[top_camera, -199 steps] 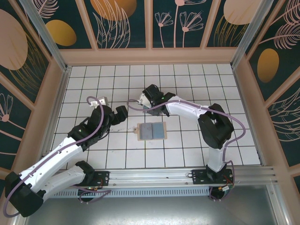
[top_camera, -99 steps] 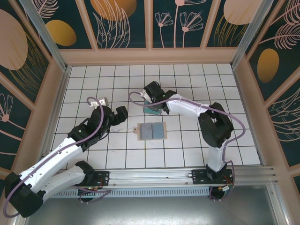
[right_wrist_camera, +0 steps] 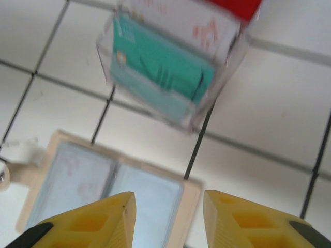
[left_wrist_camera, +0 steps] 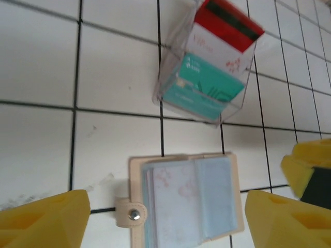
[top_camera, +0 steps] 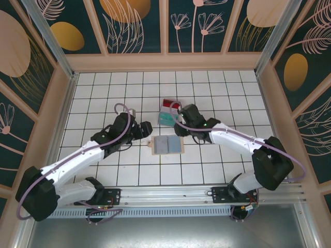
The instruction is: Take the credit cards out of the card holder
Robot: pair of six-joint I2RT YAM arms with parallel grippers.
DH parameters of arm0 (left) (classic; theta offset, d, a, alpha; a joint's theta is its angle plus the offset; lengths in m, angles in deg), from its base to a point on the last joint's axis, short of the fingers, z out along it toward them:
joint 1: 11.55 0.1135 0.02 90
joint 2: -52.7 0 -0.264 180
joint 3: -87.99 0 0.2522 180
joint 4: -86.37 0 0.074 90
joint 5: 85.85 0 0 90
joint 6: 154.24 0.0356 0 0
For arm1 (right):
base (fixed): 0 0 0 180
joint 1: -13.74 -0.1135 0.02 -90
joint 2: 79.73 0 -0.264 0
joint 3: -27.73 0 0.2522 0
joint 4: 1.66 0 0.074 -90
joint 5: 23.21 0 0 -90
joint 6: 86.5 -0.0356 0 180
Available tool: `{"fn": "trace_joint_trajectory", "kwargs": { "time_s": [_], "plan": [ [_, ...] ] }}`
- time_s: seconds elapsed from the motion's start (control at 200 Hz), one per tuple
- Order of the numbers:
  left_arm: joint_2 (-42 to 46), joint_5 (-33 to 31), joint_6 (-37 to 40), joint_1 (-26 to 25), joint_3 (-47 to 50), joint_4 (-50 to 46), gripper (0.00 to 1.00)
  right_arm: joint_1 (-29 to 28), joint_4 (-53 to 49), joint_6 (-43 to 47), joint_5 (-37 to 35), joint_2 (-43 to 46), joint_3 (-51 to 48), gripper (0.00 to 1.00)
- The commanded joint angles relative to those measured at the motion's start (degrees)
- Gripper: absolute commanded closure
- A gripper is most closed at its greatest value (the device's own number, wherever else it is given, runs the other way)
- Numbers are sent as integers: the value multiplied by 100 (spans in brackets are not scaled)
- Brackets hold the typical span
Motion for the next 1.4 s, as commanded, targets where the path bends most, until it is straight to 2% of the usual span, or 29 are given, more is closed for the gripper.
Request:
{"fn": "trace_joint_trajectory", "kwargs": {
  "time_s": [0.0,0.16,0.325,0.651,1.396],
  "plan": [
    [-340,691,-187,12,-32,459,28,29,678,-1214,542,348,-648,58],
    [-882,938,-285,-212,-98,649,35,32,1183,-1832,808,357,-1309,56],
    [-1471,1022,-285,-545,-335,623,43,43,1542,-2068,1013,108,-1534,60],
    [-2068,1227,-159,-626,-418,579,46,83,1662,-2150,1069,-355,-1491,62],
    [-2708,1405,6,-700,-587,599,48,93,1715,-2259,1127,-441,-1535,62]
  ]
}}
